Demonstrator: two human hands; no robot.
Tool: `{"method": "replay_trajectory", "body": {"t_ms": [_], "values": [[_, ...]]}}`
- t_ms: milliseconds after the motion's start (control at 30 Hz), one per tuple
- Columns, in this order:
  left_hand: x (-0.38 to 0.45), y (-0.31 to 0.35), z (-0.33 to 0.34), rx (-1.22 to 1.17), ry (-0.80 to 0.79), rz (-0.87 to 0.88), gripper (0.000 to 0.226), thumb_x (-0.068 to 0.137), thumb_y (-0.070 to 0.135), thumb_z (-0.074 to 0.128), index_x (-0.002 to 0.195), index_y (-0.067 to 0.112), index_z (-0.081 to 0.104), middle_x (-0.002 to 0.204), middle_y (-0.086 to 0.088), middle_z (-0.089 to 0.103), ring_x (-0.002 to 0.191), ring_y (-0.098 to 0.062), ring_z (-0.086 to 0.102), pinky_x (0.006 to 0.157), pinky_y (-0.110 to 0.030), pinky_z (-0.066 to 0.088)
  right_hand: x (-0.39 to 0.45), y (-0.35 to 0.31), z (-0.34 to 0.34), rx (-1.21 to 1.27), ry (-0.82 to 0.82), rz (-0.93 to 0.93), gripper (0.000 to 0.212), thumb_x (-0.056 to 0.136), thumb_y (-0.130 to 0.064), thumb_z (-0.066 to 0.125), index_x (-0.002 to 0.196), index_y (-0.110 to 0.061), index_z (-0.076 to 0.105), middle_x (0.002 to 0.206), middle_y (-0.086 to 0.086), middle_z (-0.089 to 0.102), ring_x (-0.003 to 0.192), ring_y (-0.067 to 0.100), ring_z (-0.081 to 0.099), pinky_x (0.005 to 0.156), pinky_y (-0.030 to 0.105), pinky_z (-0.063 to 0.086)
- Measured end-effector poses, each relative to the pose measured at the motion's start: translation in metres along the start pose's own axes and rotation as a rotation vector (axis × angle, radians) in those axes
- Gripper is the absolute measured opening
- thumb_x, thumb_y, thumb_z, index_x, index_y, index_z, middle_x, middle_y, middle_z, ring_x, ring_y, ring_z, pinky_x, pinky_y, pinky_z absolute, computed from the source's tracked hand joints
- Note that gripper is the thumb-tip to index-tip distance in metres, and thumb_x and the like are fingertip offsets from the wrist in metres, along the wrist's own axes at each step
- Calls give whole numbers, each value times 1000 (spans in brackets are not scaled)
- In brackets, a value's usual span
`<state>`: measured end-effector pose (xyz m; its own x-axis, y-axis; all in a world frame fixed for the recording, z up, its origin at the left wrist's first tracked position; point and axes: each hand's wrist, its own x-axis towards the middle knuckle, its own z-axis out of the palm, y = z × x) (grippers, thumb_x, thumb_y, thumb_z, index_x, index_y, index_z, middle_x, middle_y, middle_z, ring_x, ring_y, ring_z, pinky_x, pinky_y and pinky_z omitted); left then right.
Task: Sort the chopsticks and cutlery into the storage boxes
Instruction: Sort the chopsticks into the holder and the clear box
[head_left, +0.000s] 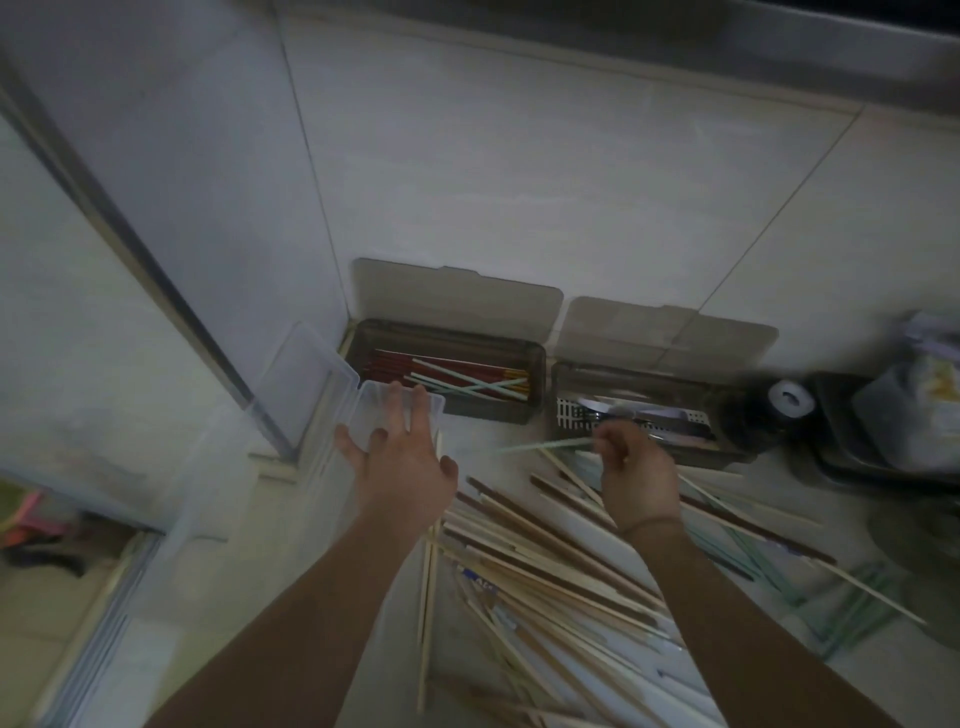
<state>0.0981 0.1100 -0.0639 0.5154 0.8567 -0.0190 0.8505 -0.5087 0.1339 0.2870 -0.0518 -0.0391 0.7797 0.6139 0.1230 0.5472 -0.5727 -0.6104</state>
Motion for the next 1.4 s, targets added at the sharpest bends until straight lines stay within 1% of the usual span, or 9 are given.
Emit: {"method": "replay_trajectory", "body": {"t_ms": [233,433,533,633,767,900,1000,1167,1400], "values": [[-1,-9,-5,-160,-24,43,87,77,68,44,148,32,10,160,1,-1,134,-31,36,109,-62,-8,66,-50,34,230,14,116,15,86,-9,59,88,-21,68,82,-8,61,79,15,57,74,22,39],[-26,-25,-11,-194,49,166,83,79,71,37,149,30,20,158,-1,20,144,-27,20,112,-61,-1,95,-51,41,423,102,380,20,85,-10,62,72,-26,64,86,3,70,82,21,64,78,36,53],[-45,-27,-8,-147,35,219,81,81,69,38,149,29,17,161,-3,14,147,-29,10,112,-60,-8,96,-54,56,389,-81,346,17,83,-13,70,77,-29,66,88,5,70,77,24,63,79,42,56],[-54,-28,-8,-105,25,216,83,81,66,42,150,27,17,161,-4,11,148,-30,8,112,-61,-6,98,-53,55,187,-230,155,17,82,-20,74,93,-27,64,79,-6,64,66,9,55,69,19,47],[-61,-23,-11,-63,12,162,85,81,65,42,153,28,14,162,-4,7,148,-30,3,110,-64,-8,94,-26,12,1,-177,-18,12,88,-30,67,96,-20,68,81,-6,60,77,9,53,75,19,37],[-67,-10,-7,-50,-11,91,88,83,61,45,154,29,4,162,-3,0,148,-29,-2,110,-65,-7,53,29,-47,11,-20,-4,7,89,-19,65,88,-14,71,77,5,67,70,17,57,73,23,39],[-68,-7,-3,-46,-16,36,86,84,58,48,153,30,4,162,-3,0,148,-29,-3,111,-64,-6,5,77,-74,-108,-88,18,5,89,-20,65,86,-20,70,76,5,69,65,22,60,67,28,44],[-65,-4,-2,14,-4,-3,84,83,52,55,152,29,15,161,-4,10,146,-31,3,110,-64,0,-54,131,-74,-388,-316,-44,12,87,-23,63,90,-20,74,96,6,69,80,31,65,64,32,48],[-65,-6,0,58,24,-37,80,81,52,58,150,27,25,158,-6,19,145,-33,10,111,-63,3,-68,138,-59,-413,-281,-35,5,84,-21,68,86,-19,73,91,7,65,85,32,61,64,36,50]]}}
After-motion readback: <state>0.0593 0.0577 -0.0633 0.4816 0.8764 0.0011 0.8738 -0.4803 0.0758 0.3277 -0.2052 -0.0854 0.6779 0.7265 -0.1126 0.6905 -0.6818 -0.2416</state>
